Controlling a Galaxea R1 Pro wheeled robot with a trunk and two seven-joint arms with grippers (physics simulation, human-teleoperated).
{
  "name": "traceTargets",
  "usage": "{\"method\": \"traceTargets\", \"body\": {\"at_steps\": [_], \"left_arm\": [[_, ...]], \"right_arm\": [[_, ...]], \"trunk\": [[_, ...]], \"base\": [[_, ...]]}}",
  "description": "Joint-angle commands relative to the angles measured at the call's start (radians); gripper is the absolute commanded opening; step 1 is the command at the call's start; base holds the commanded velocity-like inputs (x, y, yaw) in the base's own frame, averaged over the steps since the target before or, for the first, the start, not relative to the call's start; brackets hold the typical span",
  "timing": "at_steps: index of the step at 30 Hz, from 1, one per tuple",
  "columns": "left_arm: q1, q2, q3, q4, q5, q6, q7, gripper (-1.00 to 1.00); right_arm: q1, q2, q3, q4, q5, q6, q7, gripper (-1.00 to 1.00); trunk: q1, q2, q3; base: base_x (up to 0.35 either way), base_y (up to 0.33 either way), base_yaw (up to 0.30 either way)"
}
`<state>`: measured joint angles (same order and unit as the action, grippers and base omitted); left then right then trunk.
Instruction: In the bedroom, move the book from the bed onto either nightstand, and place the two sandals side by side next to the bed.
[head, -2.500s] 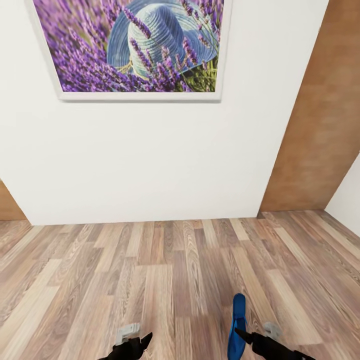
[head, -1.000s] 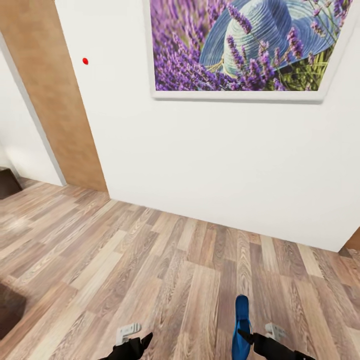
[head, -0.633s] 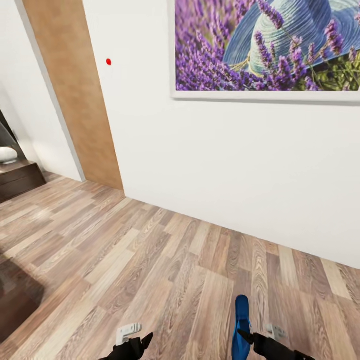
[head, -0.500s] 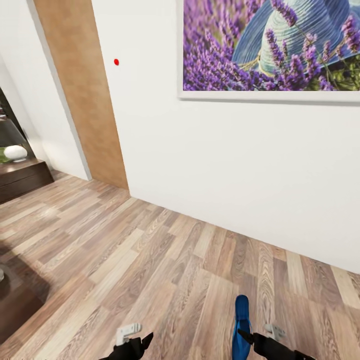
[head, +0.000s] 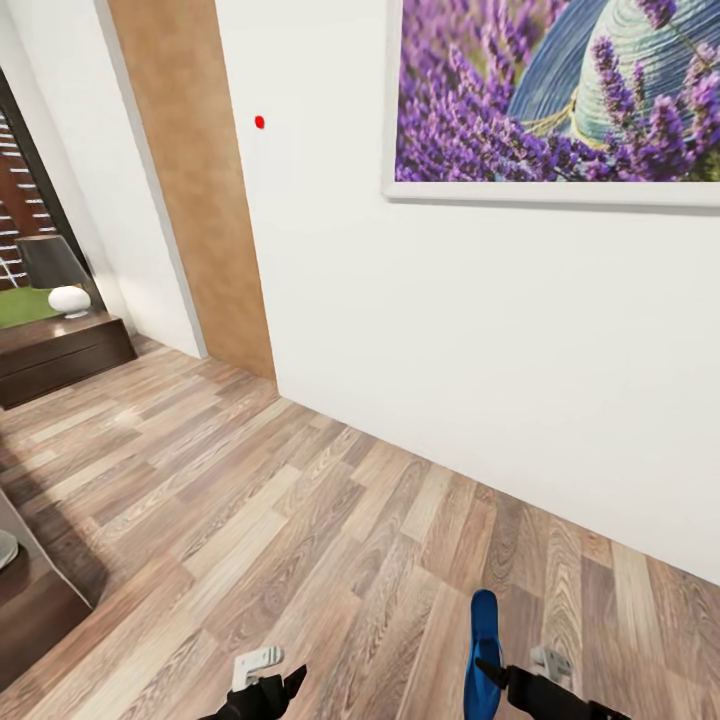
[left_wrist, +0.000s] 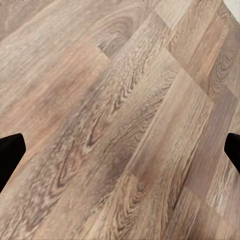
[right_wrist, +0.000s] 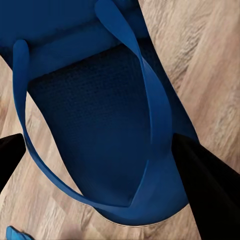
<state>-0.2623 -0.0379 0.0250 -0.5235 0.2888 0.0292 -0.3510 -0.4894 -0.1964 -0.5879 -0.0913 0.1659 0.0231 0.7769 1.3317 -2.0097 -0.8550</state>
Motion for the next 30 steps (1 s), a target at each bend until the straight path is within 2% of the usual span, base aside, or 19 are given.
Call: {"method": "traceTargets", "body": {"at_steps": [1, 8, 30], "left_arm": [[-0.001, 0.0, 0.003, 0.0, 0.007, 0.003, -0.005, 1.0], [-0.001, 0.0, 0.003, 0.0, 0.007, 0.003, -0.005, 1.0], [-0.001, 0.0, 0.003, 0.0, 0.007, 0.003, -0.005, 1.0]], "right_arm": [[0.0, 0.0, -0.009, -0.001, 0.009, 0.003, 0.004, -1.0], [0.0, 0.0, -0.009, -0.001, 0.009, 0.003, 0.005, -1.0], [-0.001, 0.0, -0.009, -0.001, 0.009, 0.003, 0.004, -1.0]], "trunk": [[0.0, 0.0, -0.001], [0.0, 0.0, -0.001], [0.0, 0.0, -0.001]], "base": [[0.057, -0.036, 0.011], [0.011, -0.007, 0.159], [0.018, -0.011, 0.287]]}}
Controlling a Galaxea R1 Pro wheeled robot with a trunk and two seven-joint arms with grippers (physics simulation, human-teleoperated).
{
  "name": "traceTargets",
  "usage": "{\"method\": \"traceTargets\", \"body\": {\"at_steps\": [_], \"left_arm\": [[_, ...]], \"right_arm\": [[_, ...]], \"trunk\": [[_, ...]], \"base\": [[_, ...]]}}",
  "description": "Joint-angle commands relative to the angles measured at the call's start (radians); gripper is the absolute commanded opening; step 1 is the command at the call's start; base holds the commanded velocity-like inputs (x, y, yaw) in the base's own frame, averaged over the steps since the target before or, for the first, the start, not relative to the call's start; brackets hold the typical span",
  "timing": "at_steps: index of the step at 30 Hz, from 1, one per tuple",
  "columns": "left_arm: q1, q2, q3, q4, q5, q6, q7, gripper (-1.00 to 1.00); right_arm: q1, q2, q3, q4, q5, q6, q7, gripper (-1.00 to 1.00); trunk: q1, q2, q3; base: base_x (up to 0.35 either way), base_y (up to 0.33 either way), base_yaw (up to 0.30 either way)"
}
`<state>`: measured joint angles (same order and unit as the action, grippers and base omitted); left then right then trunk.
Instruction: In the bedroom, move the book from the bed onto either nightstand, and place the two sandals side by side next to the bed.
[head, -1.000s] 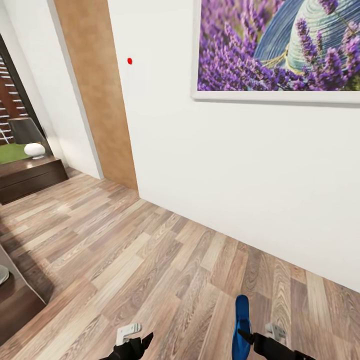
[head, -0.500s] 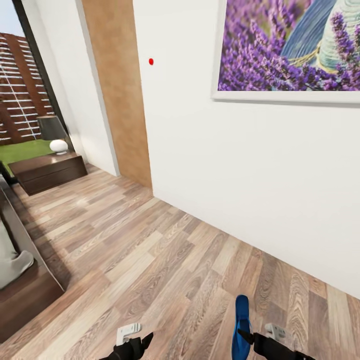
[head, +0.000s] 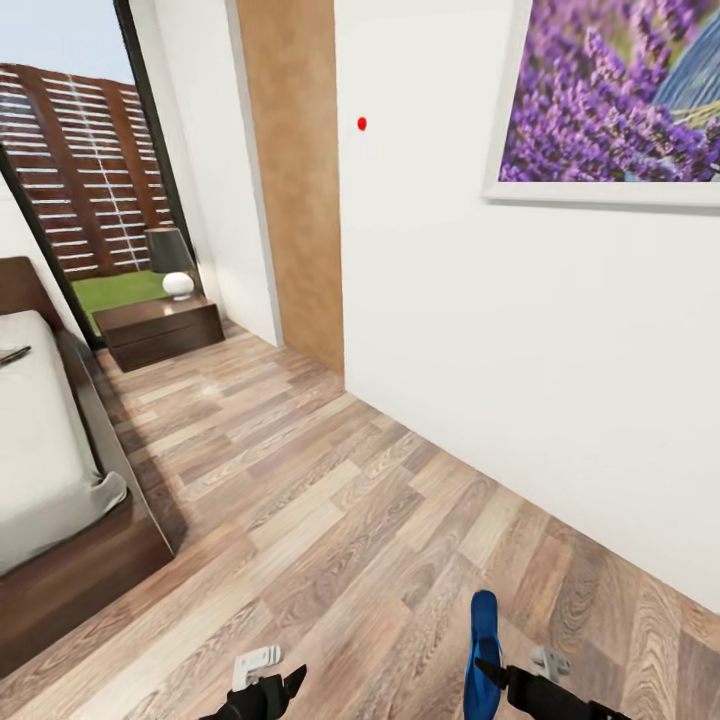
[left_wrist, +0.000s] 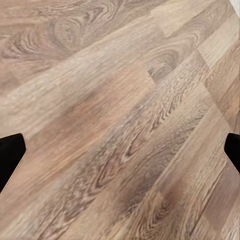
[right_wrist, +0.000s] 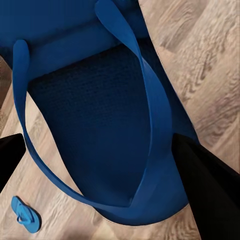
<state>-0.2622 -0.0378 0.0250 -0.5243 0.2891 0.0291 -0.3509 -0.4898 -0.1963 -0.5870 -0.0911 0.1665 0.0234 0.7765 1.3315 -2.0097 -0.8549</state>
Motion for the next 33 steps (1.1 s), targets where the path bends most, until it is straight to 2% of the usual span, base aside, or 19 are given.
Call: {"method": "traceTargets", "body": {"at_steps": [1, 33], "left_arm": [[-0.001, -0.001, 0.003, 0.0, 0.007, 0.003, -0.005, 1.0], [0.0, 0.0, 0.003, 0.001, 0.006, 0.003, -0.005, 1.0]], "right_arm": [[0.0, 0.0, -0.01, -0.001, 0.008, 0.003, 0.004, -1.0], [0.0, 0.0, -0.01, -0.001, 0.008, 0.003, 0.005, -1.0]], "trunk": [[0.0, 0.0, -0.001], [0.0, 0.0, -0.001]], "base": [[0.216, -0.126, 0.289], [0.016, -0.009, 0.289]]}}
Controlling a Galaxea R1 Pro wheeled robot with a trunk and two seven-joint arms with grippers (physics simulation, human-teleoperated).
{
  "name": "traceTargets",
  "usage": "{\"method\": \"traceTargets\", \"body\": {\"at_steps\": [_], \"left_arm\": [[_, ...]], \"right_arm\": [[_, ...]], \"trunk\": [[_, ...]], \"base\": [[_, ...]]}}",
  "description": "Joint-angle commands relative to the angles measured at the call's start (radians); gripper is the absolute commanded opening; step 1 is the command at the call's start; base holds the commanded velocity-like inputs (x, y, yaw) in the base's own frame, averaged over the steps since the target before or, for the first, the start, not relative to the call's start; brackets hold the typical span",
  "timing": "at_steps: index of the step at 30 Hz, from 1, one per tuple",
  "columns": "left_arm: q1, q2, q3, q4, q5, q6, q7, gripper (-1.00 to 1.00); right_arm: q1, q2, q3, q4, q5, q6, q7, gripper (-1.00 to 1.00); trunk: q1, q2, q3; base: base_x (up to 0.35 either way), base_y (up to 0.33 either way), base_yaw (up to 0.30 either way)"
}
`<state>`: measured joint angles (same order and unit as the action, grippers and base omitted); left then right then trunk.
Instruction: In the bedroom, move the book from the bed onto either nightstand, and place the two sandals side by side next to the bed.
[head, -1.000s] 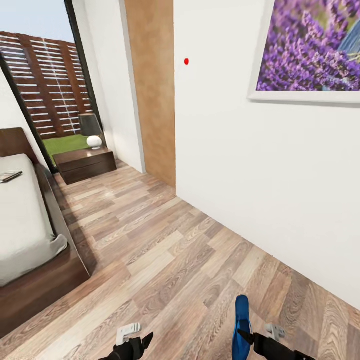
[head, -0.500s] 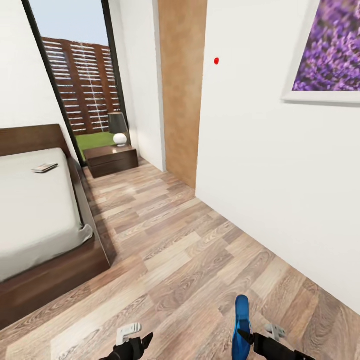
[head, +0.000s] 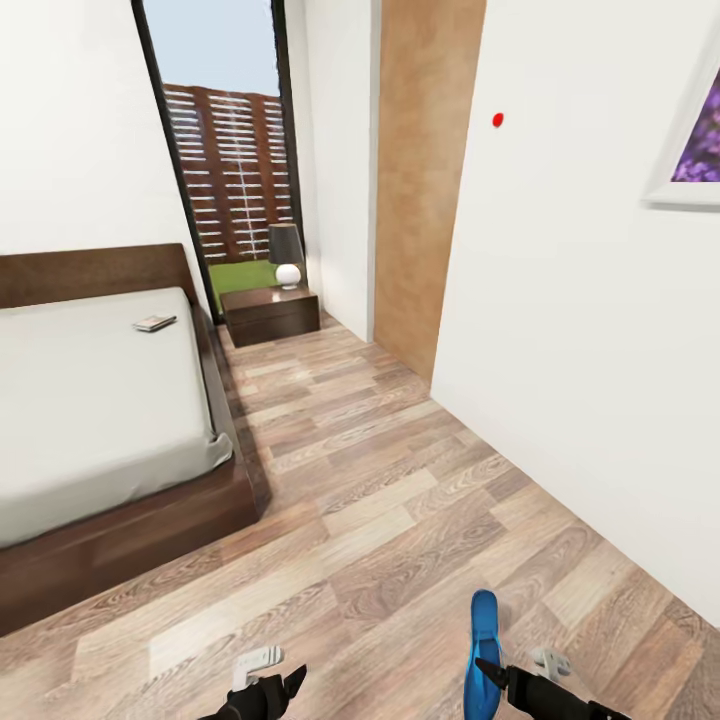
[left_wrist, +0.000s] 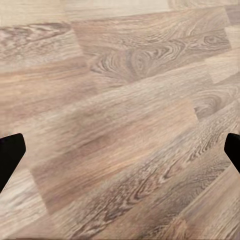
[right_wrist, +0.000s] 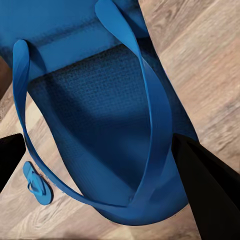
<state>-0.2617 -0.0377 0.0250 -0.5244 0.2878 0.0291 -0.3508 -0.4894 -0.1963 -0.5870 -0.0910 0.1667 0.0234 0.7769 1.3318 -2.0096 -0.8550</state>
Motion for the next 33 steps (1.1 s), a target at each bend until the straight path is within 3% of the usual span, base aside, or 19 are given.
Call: {"method": "traceTargets", "body": {"at_steps": [1, 33], "left_arm": [[-0.001, -0.001, 0.003, 0.001, 0.007, 0.003, -0.005, 1.0], [-0.001, -0.001, 0.003, 0.0, 0.005, 0.003, -0.006, 1.0]], "right_arm": [[0.0, 0.0, -0.01, -0.001, 0.008, 0.003, 0.004, -1.0], [0.0, 0.0, -0.01, -0.001, 0.008, 0.003, 0.004, -1.0]], "trunk": [[0.0, 0.0, -0.001], [0.0, 0.0, -0.001]], "base": [[0.0, 0.0, 0.289], [0.055, -0.048, 0.289]]}}
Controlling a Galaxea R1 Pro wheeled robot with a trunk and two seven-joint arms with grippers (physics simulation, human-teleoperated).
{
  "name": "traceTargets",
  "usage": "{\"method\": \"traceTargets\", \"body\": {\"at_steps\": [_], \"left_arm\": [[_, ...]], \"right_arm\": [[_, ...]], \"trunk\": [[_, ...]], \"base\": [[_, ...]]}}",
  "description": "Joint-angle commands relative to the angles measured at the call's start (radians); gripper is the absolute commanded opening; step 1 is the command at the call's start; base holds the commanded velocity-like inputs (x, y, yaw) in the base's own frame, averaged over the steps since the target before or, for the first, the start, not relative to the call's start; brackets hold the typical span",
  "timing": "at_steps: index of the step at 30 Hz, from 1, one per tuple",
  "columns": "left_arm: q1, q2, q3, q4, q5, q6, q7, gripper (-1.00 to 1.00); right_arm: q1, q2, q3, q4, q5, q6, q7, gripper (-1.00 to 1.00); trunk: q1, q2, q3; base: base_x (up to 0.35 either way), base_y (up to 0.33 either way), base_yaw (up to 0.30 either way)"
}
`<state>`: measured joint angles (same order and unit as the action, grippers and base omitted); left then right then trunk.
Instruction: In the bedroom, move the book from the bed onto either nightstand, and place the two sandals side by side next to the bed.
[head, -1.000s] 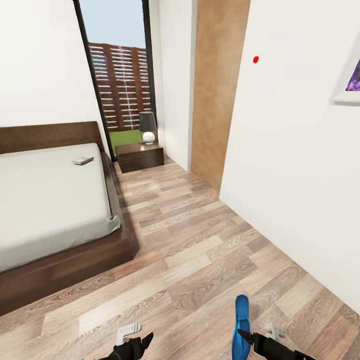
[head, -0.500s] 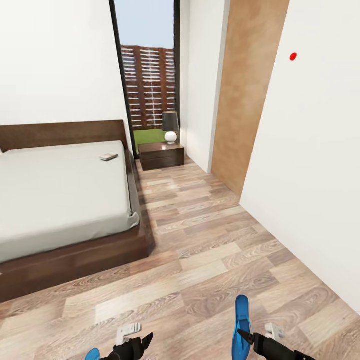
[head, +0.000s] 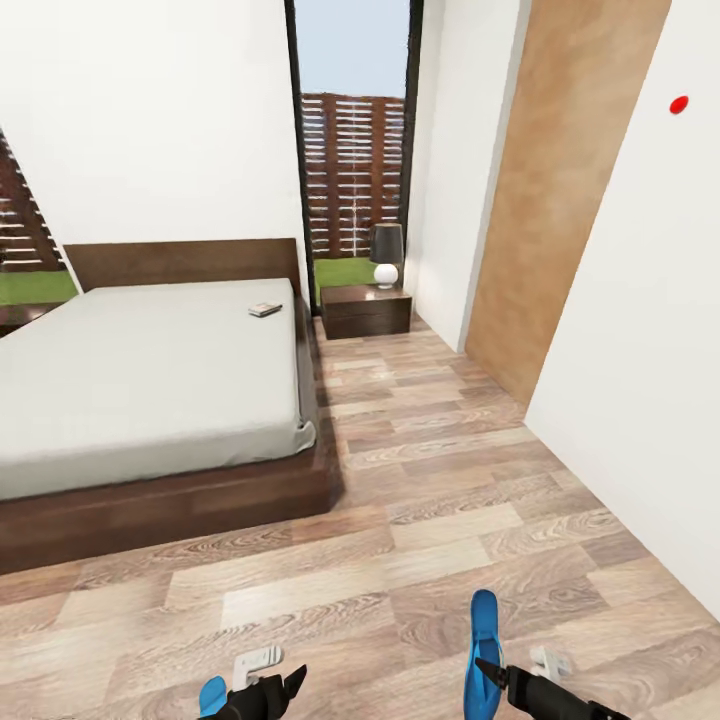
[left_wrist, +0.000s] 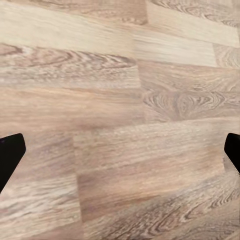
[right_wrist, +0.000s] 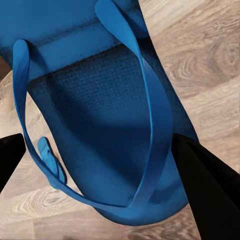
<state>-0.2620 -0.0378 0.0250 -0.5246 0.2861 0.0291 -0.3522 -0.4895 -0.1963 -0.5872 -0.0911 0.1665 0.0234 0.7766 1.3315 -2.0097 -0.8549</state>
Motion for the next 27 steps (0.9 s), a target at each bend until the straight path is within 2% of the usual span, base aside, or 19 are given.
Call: {"method": "traceTargets", "body": {"at_steps": [1, 10, 19, 27], "left_arm": [[-0.001, -0.001, 0.003, 0.001, 0.007, 0.003, -0.005, 1.0], [-0.001, -0.001, 0.002, 0.0, 0.007, 0.003, -0.004, 1.0], [0.0, -0.001, 0.003, 0.0, 0.007, 0.003, -0.004, 1.0], [-0.001, -0.001, 0.003, 0.0, 0.007, 0.003, -0.005, 1.0]], "right_arm": [[0.0, 0.0, -0.01, -0.001, 0.008, 0.003, 0.004, -1.0], [0.0, 0.0, -0.01, -0.001, 0.008, 0.003, 0.005, -1.0], [0.0, 0.0, -0.01, -0.001, 0.008, 0.003, 0.006, -1.0], [0.0, 0.0, -0.01, -0.001, 0.008, 0.003, 0.006, -1.0]], "trunk": [[0.0, 0.0, -0.001], [0.0, 0.0, -0.001], [0.0, 0.0, -0.001], [0.0, 0.0, -0.001]], "base": [[0.118, -0.109, 0.289], [0.029, -0.028, 0.289], [0.152, -0.144, 0.289], [0.015, -0.015, 0.289]]}}
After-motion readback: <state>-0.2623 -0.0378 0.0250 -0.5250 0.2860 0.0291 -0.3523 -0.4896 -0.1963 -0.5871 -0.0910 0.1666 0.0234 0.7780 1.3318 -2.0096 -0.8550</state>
